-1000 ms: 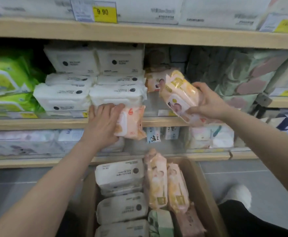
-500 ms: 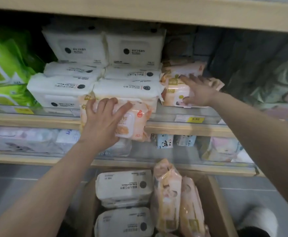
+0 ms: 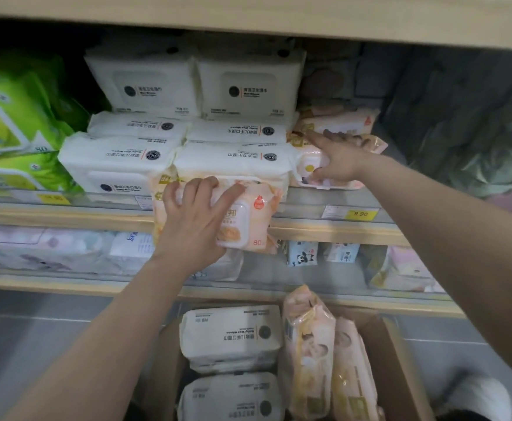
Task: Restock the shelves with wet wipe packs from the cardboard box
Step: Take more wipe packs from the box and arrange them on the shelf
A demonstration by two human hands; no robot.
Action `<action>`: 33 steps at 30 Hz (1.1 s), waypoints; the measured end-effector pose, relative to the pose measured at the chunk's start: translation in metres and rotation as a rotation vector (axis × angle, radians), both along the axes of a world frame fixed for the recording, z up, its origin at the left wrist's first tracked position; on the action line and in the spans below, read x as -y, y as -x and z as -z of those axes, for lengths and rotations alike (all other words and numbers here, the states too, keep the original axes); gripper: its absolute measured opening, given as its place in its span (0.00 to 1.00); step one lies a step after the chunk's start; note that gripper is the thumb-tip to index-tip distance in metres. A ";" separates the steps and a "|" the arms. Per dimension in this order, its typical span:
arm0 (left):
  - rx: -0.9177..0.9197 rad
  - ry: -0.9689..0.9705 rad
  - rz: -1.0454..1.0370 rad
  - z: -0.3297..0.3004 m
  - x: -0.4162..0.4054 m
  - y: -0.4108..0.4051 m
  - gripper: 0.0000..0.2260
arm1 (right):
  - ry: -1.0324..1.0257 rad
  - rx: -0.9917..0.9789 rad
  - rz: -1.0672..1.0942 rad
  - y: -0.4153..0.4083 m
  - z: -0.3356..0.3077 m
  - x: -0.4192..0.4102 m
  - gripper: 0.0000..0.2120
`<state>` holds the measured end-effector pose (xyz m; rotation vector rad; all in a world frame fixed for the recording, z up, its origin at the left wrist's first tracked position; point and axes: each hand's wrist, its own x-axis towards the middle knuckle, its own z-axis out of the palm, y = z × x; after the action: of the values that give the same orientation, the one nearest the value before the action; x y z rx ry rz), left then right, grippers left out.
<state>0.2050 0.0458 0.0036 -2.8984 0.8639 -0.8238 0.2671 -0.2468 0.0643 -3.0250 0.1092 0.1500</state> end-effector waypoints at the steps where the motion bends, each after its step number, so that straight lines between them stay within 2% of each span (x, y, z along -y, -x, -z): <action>1: -0.003 0.002 0.000 -0.001 0.001 0.001 0.45 | -0.040 0.040 -0.001 0.006 -0.001 -0.002 0.43; 5: -0.022 0.007 0.027 -0.003 0.010 0.012 0.45 | -0.300 0.341 -0.110 0.055 0.001 -0.019 0.32; 7: -0.032 0.012 0.058 -0.006 0.018 0.021 0.45 | -0.563 0.242 -0.119 0.094 -0.001 -0.033 0.30; 10: -0.032 0.044 0.111 -0.014 0.037 0.041 0.44 | -0.967 -0.056 -0.054 0.145 -0.005 -0.054 0.36; 12: -0.015 0.058 0.157 -0.017 0.048 0.055 0.43 | -1.077 -0.054 0.027 0.159 0.000 -0.061 0.39; 16: -0.052 0.112 0.212 -0.022 0.057 0.079 0.47 | -1.132 0.021 0.156 0.181 -0.003 -0.053 0.34; 18: -0.136 0.211 0.199 -0.031 0.055 0.086 0.52 | -1.163 0.039 0.175 0.194 -0.011 -0.040 0.31; 20: -0.393 0.449 0.161 -0.042 0.050 0.089 0.56 | -1.190 0.072 0.175 0.207 -0.022 -0.028 0.29; 22: -0.789 0.854 0.149 -0.047 0.041 0.085 0.58 | -1.213 0.089 0.157 0.218 -0.032 -0.016 0.30; 24: -1.077 1.203 0.132 -0.051 0.034 0.083 0.53 | -1.188 0.095 0.137 0.226 -0.040 -0.009 0.33; 25: -1.186 1.277 0.130 -0.053 0.034 0.084 0.48 | -1.180 0.096 0.125 0.229 -0.042 -0.007 0.33; 27: -1.354 1.283 0.173 -0.054 0.040 0.094 0.30 | -1.185 0.089 0.095 0.233 -0.041 -0.008 0.33; 30: -1.374 1.338 0.126 -0.050 0.051 0.105 0.10 | -1.172 0.046 0.066 0.239 -0.038 -0.012 0.32; 31: -1.347 1.371 0.092 -0.047 0.052 0.106 0.07 | -1.108 0.026 0.053 0.239 -0.037 -0.015 0.31; 33: -1.269 1.383 0.066 -0.041 0.053 0.106 0.09 | -0.803 0.028 0.024 0.236 -0.034 -0.022 0.31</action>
<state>0.0992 -0.0077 0.0448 -4.5374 0.2300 1.2277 0.0310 -0.2251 0.0979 -2.2233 0.0617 0.1127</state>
